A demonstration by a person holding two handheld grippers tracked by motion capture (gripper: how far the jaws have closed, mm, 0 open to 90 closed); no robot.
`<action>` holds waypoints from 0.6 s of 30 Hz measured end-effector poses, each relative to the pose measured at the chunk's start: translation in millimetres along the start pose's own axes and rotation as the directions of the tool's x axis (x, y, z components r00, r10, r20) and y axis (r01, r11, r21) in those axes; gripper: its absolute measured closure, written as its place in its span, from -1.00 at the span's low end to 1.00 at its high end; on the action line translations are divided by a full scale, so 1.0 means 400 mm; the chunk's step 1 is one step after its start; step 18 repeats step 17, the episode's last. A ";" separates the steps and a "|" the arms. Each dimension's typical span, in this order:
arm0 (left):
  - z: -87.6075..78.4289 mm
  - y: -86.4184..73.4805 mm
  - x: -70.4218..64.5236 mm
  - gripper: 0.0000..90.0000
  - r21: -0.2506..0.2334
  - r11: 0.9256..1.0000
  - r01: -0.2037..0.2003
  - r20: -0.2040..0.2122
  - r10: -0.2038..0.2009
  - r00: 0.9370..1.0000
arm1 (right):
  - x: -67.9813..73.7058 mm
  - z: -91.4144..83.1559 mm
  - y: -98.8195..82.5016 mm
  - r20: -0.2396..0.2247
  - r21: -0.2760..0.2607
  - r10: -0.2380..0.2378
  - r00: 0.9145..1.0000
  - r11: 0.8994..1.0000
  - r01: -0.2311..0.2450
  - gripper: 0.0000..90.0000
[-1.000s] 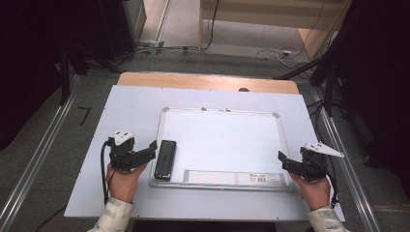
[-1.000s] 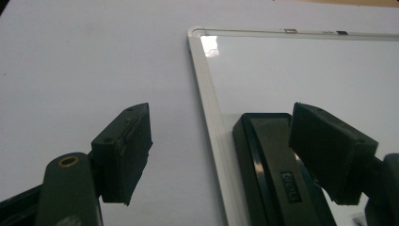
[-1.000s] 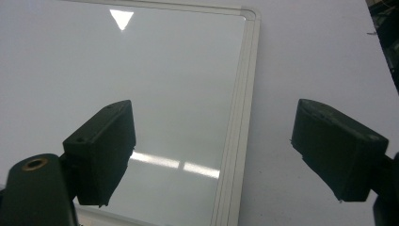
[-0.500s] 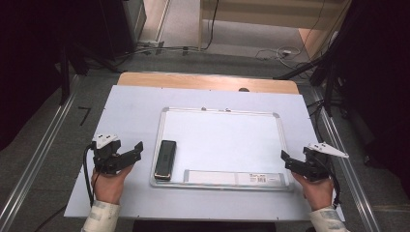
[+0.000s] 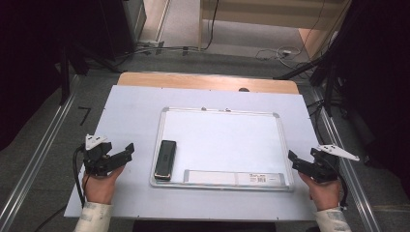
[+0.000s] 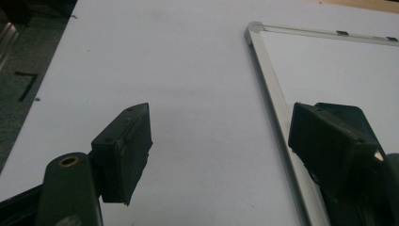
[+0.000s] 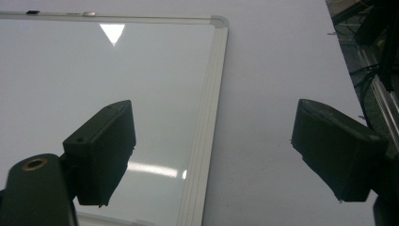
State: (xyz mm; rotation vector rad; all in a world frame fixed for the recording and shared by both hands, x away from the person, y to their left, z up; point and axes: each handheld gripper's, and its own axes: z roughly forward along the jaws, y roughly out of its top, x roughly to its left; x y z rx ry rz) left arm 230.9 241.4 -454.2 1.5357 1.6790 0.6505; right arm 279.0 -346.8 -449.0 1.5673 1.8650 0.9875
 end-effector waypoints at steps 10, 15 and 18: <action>-0.002 -0.017 0.040 -0.50 0.018 1.000 0.019 -0.037 -0.019 0.999 | -0.038 -0.014 -0.006 0.028 -0.010 0.039 0.999 0.999 -0.039 -0.72; 0.016 -0.027 0.056 -0.51 0.036 0.999 0.031 -0.045 -0.029 0.999 | -0.051 -0.017 -0.009 0.037 -0.010 0.053 0.998 0.999 -0.052 -0.72; 0.028 -0.033 0.063 -0.51 0.042 0.999 0.033 -0.061 -0.031 0.998 | -0.049 -0.016 -0.009 0.035 -0.012 0.049 0.998 0.999 -0.048 -0.72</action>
